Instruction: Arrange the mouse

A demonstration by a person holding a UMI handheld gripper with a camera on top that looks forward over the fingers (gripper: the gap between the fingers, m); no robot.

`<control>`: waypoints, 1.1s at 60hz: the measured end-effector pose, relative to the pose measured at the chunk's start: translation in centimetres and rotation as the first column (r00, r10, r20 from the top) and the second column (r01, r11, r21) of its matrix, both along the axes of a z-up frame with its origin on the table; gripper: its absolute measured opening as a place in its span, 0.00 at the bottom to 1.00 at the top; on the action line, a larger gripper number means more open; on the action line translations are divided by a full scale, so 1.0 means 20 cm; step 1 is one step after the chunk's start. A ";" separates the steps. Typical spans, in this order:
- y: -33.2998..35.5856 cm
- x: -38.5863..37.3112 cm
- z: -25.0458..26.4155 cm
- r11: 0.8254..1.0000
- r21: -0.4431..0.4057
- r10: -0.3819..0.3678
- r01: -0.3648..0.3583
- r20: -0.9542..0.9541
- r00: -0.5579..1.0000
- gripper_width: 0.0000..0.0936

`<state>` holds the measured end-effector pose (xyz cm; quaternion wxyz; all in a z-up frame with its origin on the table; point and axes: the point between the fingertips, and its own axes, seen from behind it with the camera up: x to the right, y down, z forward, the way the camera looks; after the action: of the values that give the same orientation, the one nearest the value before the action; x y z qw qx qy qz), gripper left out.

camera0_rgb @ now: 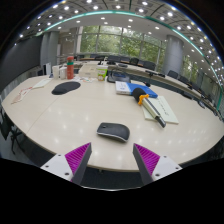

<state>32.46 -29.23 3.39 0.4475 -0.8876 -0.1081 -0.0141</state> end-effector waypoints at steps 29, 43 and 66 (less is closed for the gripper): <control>0.44 0.15 -0.21 0.999 -0.028 -0.047 0.046 -0.037 0.998 0.91; 0.64 0.16 -0.20 0.999 -0.013 -0.034 0.034 -0.036 0.999 0.91; 0.80 0.10 -0.23 1.000 -0.014 0.007 -0.008 -0.089 0.996 0.51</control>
<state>34.43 -13.15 -1.11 0.4457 -0.8901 -0.0916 0.0276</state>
